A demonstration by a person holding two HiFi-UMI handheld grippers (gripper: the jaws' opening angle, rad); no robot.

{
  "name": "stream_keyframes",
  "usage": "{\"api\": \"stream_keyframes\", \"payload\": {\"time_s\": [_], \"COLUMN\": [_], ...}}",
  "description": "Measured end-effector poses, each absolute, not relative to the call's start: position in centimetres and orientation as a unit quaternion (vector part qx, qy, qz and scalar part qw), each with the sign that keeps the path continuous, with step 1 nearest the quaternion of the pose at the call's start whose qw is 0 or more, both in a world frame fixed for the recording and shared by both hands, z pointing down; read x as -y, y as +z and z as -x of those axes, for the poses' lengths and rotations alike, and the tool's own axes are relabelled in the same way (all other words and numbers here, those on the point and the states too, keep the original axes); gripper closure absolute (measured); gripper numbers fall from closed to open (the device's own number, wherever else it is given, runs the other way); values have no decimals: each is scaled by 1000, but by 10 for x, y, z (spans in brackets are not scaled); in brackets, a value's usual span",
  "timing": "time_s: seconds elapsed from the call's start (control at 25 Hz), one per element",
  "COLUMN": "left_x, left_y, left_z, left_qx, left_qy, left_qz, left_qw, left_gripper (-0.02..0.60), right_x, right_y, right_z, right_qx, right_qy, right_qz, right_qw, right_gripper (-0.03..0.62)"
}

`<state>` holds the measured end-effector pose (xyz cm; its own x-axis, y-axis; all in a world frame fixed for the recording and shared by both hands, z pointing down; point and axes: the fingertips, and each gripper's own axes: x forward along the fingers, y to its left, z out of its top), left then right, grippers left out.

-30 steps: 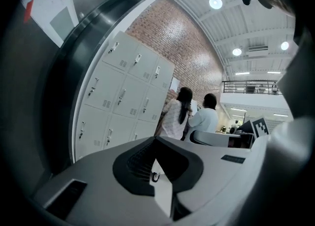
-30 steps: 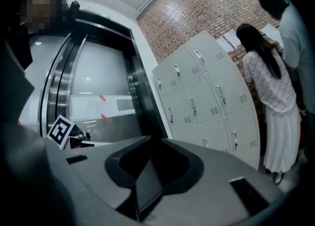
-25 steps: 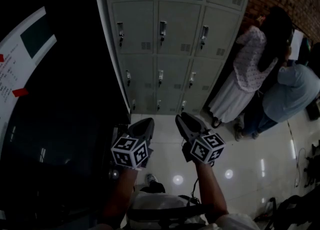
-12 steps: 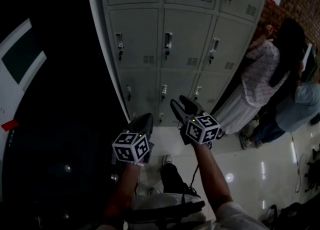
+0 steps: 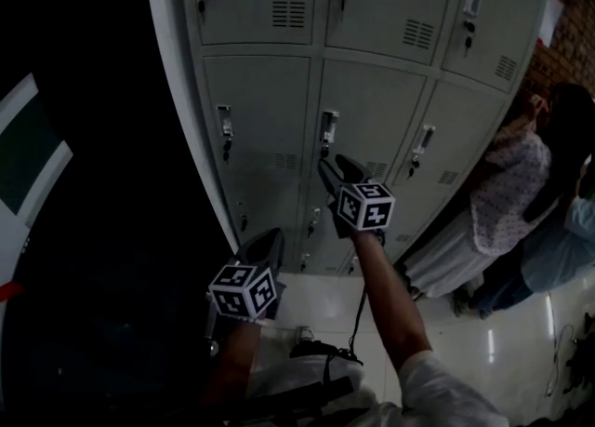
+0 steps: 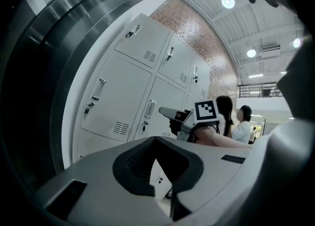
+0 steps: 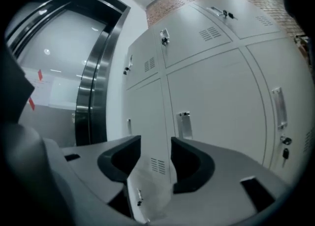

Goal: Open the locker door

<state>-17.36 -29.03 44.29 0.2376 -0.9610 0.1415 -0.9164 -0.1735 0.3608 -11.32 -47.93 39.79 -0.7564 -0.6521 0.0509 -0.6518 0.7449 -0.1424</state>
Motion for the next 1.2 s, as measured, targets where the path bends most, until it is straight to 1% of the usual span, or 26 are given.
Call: {"api": "stream_keyframes", "payload": {"time_s": [0.28, 0.56, 0.84, 1.04, 1.2], "left_x": [336, 350, 341, 334, 333], "left_y": [455, 461, 467, 471, 471], "left_z": [191, 205, 216, 217, 202], "left_qx": [628, 642, 653, 648, 631], "left_qy": [-63, -66, -63, -57, -53], "left_qz": [-749, -736, -725, -728, -743], "left_qw": [202, 207, 209, 214, 216], "left_gripper": [588, 588, 588, 588, 588], "right_x": [561, 595, 596, 568, 537], "right_y": [409, 420, 411, 410, 408], "right_z": [146, 164, 170, 162, 149], "right_qx": [-931, -927, -926, -928, -927], "right_qy": [-65, -65, -57, -43, -26], "right_qz": [358, 366, 372, 369, 373], "right_qw": [-28, -37, -32, -36, -32], "right_gripper": [368, 368, 370, 418, 419]}}
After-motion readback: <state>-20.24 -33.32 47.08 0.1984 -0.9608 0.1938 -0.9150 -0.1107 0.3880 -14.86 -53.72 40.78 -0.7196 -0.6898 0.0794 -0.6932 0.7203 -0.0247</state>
